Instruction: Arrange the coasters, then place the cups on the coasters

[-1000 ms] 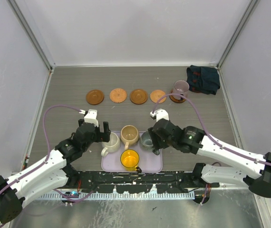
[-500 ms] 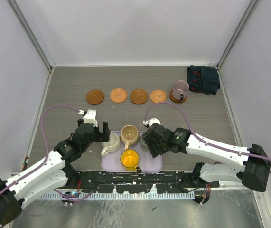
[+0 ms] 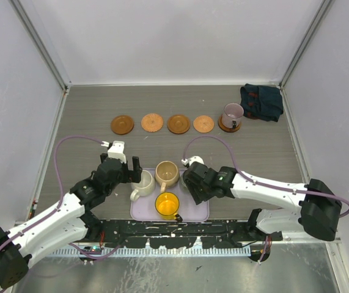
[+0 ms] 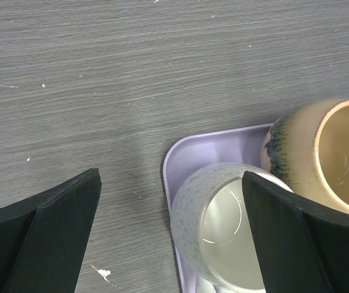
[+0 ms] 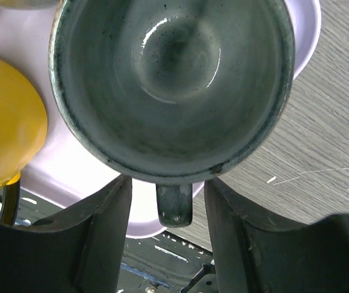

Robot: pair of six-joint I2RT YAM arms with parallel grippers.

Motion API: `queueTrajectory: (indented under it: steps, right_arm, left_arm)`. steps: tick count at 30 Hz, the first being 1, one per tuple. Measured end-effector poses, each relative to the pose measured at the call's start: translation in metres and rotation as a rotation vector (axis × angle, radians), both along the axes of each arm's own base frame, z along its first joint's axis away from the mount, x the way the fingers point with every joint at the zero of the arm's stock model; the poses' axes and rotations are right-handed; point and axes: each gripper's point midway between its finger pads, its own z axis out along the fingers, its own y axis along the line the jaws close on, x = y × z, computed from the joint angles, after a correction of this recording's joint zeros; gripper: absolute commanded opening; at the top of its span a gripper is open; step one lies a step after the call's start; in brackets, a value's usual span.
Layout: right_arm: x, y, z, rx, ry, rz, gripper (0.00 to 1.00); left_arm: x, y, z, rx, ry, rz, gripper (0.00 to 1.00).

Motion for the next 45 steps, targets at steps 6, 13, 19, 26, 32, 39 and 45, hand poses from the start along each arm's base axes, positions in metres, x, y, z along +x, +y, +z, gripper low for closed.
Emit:
queueTrajectory:
  steps: [6,13,19,26,32,39,45]
  right_arm:
    - [0.008,0.001,-0.008,-0.026,-0.025,-0.018,0.48]
    - [0.013,-0.001,-0.012,-0.051,-0.043,-0.030,0.35]
    - [0.015,-0.003,-0.014,-0.064,-0.052,-0.044,0.09]
    - [0.018,-0.005,-0.014,-0.075,-0.067,-0.061,0.01]
    - [0.022,-0.013,-0.012,-0.103,-0.098,-0.084,0.01]
    - [0.033,-0.021,0.014,-0.079,-0.189,-0.121,0.01]
    - [0.049,-0.019,0.032,-0.069,-0.273,-0.149,0.01]
  left_arm:
    - [0.000,0.000,0.000,0.001,0.001,0.000,1.00]
    - [0.000,0.000,0.000,0.001,0.001,0.000,1.00]
    - [0.000,0.000,0.000,0.001,0.001,0.000,1.00]
    - [0.000,0.000,-0.001,0.001,0.001,0.001,1.00]
    - [0.000,0.000,-0.001,0.001,0.001,0.001,1.00]
    - [0.000,0.000,-0.001,0.002,0.002,0.000,1.00]
    - [0.000,0.000,-0.005,0.013,0.014,0.000,1.00]
